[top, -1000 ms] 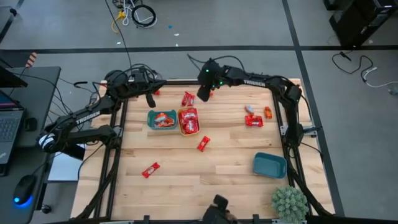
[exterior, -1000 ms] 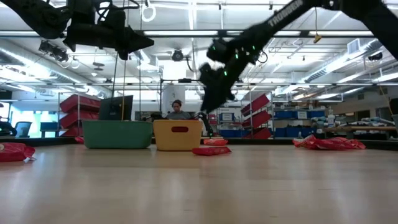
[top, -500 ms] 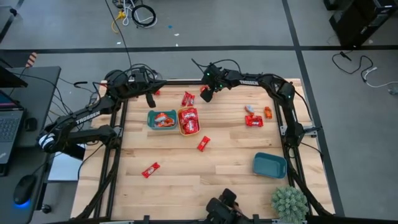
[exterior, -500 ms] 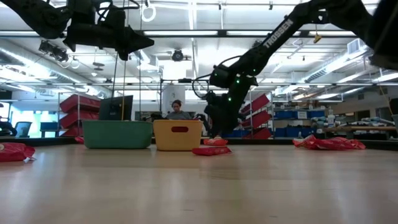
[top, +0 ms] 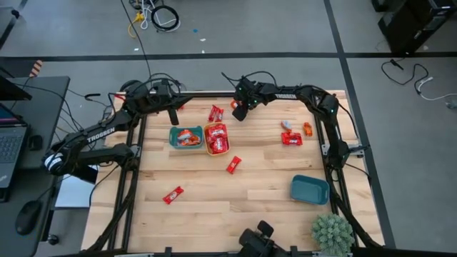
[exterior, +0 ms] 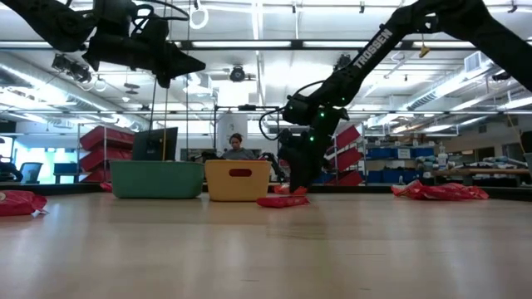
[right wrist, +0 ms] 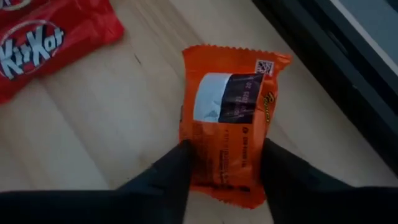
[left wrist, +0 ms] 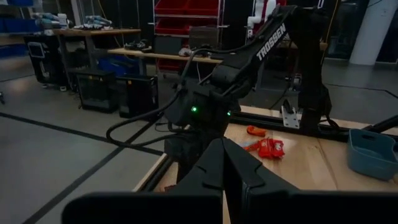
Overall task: Sort candy
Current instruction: Put the orange candy into the green bin
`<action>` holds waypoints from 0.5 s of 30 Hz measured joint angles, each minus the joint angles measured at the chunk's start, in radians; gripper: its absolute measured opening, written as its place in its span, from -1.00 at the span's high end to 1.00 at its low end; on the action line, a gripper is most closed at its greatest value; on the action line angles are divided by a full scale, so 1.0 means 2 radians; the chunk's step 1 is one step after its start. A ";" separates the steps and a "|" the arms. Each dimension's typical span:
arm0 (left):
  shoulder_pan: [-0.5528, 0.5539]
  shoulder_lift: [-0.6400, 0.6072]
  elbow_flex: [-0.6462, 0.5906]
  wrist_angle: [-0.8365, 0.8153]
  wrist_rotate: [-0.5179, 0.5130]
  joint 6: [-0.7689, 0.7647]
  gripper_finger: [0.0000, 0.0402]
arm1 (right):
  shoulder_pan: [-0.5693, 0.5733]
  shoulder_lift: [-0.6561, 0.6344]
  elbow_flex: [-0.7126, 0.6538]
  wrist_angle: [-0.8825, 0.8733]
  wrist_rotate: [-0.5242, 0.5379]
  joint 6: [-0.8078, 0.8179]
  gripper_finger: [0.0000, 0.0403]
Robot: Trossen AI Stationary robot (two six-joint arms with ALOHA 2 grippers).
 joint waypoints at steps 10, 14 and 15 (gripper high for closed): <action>0.000 0.000 0.000 -0.010 -0.017 -0.001 1.00 | 0.036 -0.061 -0.002 -0.021 0.012 -0.011 0.96; 0.000 0.000 0.000 -0.008 -0.028 0.000 1.00 | 0.086 -0.092 -0.002 -0.013 0.013 -0.016 0.93; 0.000 0.000 0.000 -0.006 -0.028 0.000 1.00 | 0.099 -0.099 -0.002 -0.005 0.013 -0.018 0.94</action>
